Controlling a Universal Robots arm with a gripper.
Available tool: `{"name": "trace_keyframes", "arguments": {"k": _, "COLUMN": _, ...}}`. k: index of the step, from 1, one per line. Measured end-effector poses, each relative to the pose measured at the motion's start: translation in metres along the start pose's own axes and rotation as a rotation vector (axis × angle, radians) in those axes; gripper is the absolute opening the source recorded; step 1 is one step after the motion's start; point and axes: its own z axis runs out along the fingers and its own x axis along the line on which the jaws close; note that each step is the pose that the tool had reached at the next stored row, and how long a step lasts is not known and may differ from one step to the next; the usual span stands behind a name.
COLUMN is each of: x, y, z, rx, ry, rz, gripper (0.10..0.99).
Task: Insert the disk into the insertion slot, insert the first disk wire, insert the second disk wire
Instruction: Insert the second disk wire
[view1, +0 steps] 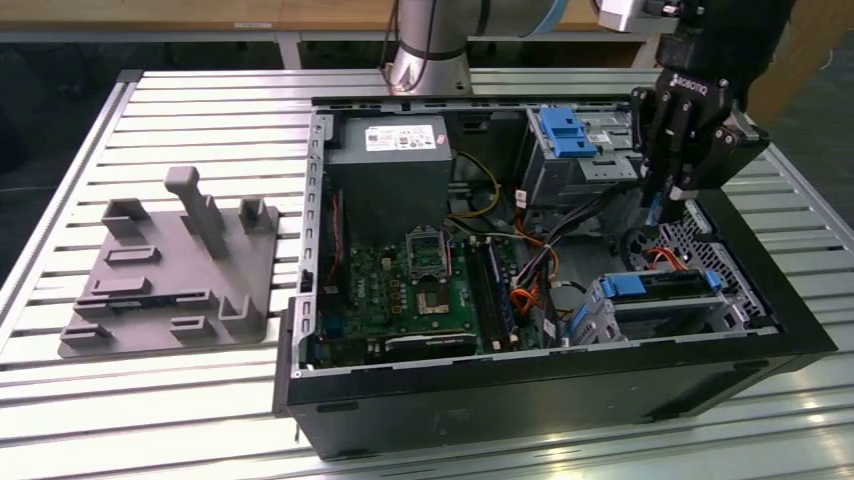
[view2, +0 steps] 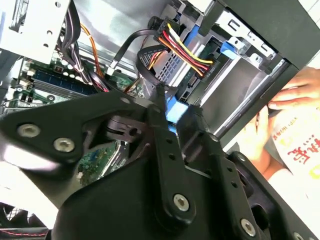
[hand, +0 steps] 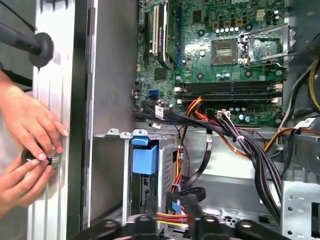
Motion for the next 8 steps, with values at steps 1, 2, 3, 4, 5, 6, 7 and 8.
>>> {"name": "trace_keyframes", "arguments": {"k": 1, "x": -0.0024, "y": 0.0001, "z": -0.0002, "rx": 0.0, "ry": 0.0096, "rz": 0.0, "gripper": 0.275}}
{"name": "trace_keyframes", "arguments": {"k": 2, "x": -0.0047, "y": 0.0002, "z": -0.0003, "rx": 0.0, "ry": 0.0188, "rz": 0.0, "gripper": 0.275}}
{"name": "trace_keyframes", "arguments": {"k": 3, "x": -0.0064, "y": 0.0002, "z": 0.0, "rx": 0.0, "ry": 0.0265, "rz": -0.001, "gripper": 0.275}}
{"name": "trace_keyframes", "arguments": {"k": 4, "x": -0.0075, "y": 0.0003, "z": 0.0006, "rx": 0.0, "ry": 0.0325, "rz": -0.001, "gripper": 0.212}}
{"name": "trace_keyframes", "arguments": {"k": 5, "x": -0.008, "y": 0.0006, "z": 0.0015, "rx": 0.0, "ry": 0.0368, "rz": -0.002, "gripper": 0.212}}
{"name": "trace_keyframes", "arguments": {"k": 6, "x": -0.0084, "y": 0.0008, "z": 0.0025, "rx": 0.001, "ry": 0.0403, "rz": -0.003, "gripper": 0.212}}
{"name": "trace_keyframes", "arguments": {"k": 7, "x": -0.0088, "y": 0.0009, "z": 0.0036, "rx": 0.002, "ry": 0.0439, "rz": -0.005, "gripper": 0.212}}
{"name": "trace_keyframes", "arguments": {"k": 8, "x": -0.0092, "y": 0.0011, "z": 0.0047, "rx": 0.002, "ry": 0.0465, "rz": -0.007, "gripper": 0.212}}
